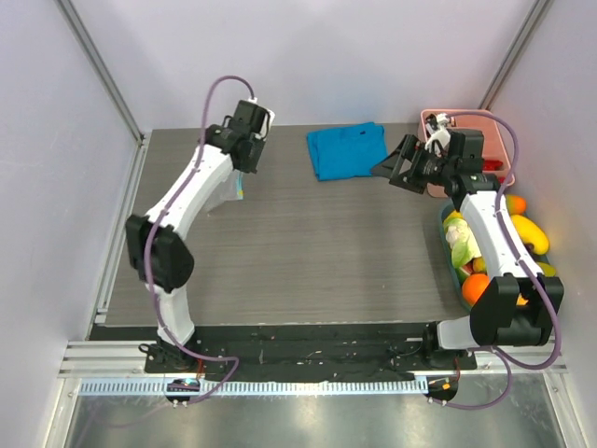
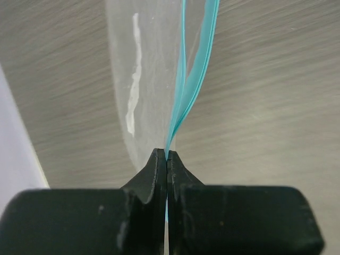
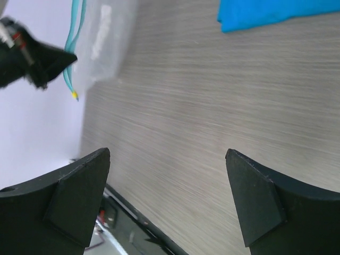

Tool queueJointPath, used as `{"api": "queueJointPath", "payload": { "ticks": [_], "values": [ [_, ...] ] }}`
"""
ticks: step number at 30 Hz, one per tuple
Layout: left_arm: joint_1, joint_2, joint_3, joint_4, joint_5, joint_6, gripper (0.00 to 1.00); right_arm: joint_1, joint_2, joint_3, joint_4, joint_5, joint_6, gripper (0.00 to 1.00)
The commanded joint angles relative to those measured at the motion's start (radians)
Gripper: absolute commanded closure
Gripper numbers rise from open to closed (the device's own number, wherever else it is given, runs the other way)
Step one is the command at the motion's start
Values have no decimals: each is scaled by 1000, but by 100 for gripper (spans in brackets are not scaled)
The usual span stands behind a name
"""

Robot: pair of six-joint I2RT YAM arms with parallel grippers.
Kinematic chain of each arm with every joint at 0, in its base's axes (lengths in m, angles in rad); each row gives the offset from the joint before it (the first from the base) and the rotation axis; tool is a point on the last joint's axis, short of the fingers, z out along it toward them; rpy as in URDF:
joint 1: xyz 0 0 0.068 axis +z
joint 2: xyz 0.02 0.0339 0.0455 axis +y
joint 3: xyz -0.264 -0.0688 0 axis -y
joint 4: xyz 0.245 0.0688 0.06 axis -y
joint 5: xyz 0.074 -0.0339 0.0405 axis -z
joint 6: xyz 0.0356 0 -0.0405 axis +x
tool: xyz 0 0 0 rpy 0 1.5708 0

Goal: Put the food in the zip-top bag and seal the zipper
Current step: Pick up the zipper food storage bag at the center of the board, then open the zipper of the food storage bag.

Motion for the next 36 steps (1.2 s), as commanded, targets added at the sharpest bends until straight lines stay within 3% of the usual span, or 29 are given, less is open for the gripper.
{"api": "queueJointPath", "payload": {
  "ticks": [1,7,14,21,27,36],
  "values": [
    [-19,-120,-50,-115,200,-213,100,31,-16,-26,255,-55,279,5],
    [-93,-242,-141,-52,142,-340,100,204,-14,-22,393,96,426,9],
    [-150,-295,-201,-9,171,-472,100,262,140,22,430,150,596,17],
    [-165,-261,-168,8,234,-538,100,377,220,18,441,213,619,26],
    [-199,-240,-185,20,202,-535,100,431,274,50,516,233,631,33],
    [-246,-236,-170,44,143,-518,100,462,345,98,485,258,637,45]
  ]
}}
